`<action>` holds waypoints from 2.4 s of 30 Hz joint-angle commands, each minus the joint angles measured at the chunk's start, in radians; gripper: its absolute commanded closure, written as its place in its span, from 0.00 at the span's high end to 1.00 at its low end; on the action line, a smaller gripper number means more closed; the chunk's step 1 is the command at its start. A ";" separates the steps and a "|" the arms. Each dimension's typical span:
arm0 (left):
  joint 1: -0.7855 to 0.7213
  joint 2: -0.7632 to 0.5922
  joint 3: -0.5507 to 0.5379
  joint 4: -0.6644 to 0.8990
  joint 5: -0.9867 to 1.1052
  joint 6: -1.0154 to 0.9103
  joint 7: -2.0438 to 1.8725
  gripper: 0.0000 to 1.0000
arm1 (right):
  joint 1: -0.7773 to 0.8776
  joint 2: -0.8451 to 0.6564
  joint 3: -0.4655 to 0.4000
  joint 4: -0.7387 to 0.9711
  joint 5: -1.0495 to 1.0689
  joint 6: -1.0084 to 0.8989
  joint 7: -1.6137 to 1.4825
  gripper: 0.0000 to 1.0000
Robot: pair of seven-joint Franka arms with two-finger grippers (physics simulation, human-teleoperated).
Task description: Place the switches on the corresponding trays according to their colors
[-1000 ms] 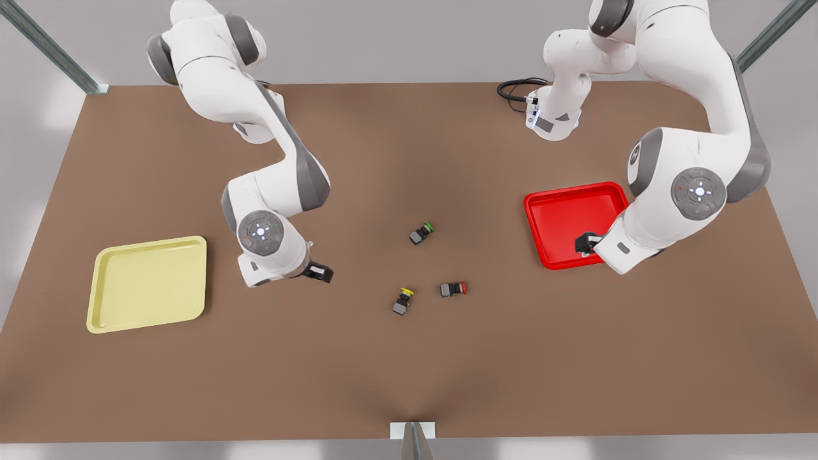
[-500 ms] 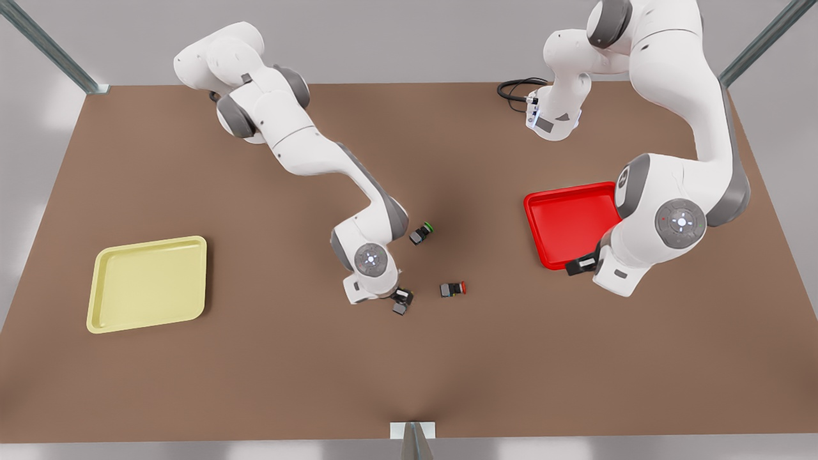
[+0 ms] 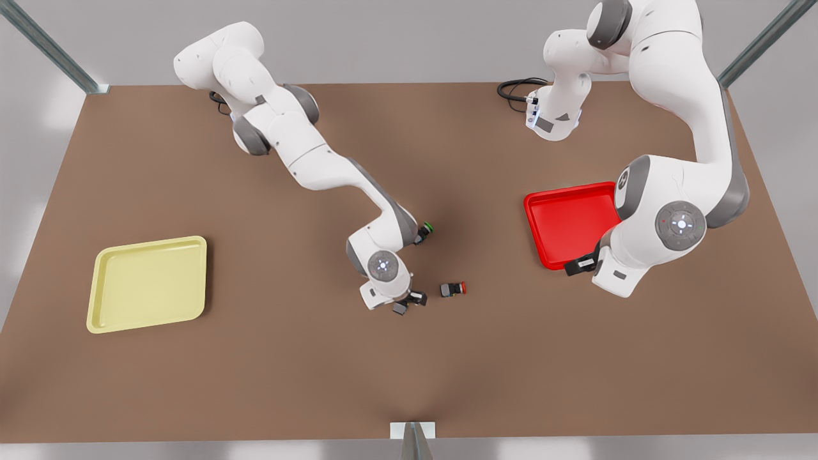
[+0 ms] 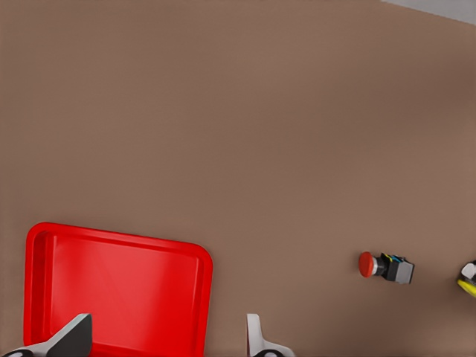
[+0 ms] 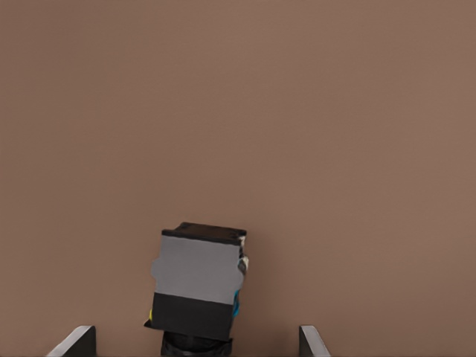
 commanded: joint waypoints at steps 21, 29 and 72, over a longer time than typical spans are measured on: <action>0.000 -0.002 0.000 -0.002 -0.001 -0.003 0.003 1.00 | -0.032 0.002 -0.011 -0.006 -0.002 -0.021 -0.015 0.94; -0.002 -0.003 0.000 -0.003 -0.001 -0.003 0.003 1.00 | -0.031 -0.008 -0.008 -0.002 -0.032 -0.053 0.008 0.79; -0.325 0.262 -0.015 0.114 -0.121 0.319 -1.333 1.00 | -0.379 -0.716 -0.008 -0.976 -0.181 0.148 -0.510 0.51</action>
